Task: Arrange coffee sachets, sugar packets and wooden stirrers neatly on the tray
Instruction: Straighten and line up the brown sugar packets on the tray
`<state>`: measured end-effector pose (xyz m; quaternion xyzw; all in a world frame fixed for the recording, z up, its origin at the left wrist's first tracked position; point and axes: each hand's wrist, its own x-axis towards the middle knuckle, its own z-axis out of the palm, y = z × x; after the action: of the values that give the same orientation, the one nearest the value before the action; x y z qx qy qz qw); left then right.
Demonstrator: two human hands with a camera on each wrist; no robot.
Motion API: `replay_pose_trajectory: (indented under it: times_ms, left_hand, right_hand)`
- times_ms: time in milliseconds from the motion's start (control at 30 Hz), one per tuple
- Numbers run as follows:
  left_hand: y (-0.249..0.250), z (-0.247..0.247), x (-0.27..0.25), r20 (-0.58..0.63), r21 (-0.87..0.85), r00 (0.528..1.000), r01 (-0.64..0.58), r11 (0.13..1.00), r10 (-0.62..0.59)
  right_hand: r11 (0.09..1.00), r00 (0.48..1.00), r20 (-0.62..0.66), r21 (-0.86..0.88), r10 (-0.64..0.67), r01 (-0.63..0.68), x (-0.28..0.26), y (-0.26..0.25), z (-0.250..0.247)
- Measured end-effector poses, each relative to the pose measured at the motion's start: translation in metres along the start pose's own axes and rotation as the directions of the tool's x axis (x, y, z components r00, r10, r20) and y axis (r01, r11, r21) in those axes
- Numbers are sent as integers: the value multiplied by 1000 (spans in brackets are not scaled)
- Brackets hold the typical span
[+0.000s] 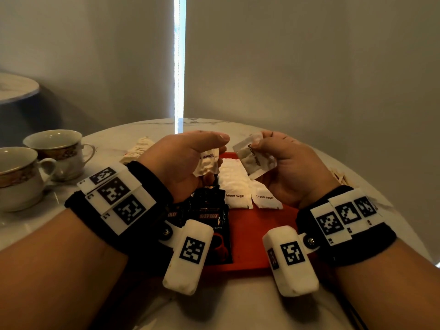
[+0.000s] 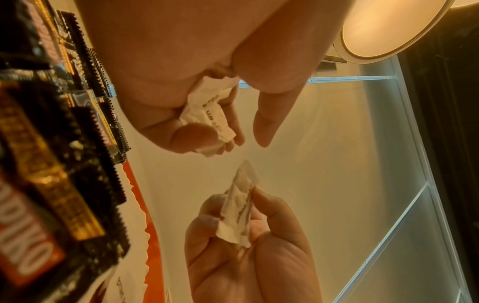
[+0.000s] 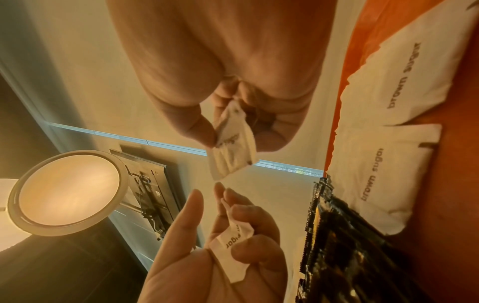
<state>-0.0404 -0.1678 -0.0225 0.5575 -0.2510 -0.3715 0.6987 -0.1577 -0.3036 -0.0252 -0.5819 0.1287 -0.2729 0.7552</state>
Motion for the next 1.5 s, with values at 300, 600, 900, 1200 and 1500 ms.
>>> replay_pose_trajectory:
  times_ms: [300, 600, 900, 1200, 1500]
  left_hand:
    - [0, 1, -4, 88, 26, 996, -21, 999, 19]
    - [-1, 1, -1, 39, -41, 998, -47, 998, 49]
    - [-2, -1, 0, 68, 85, 996, -67, 994, 62]
    - [-3, -4, 3, 30, 32, 996, -86, 996, 85]
    - [-2, -5, 5, -2, 46, 999, -53, 998, 53]
  right_hand:
    - [1000, 999, 37, 23, -19, 18, -3, 3, 8]
    - [999, 999, -39, -31, -9, 7, -6, 0, 9]
    - [996, 999, 34, -87, -7, 10, -9, 0, 12]
    - [989, 1000, 20, -151, 9, -6, -6, 3, 8]
    - [989, 999, -33, -145, 15, -19, 1, 5, 2]
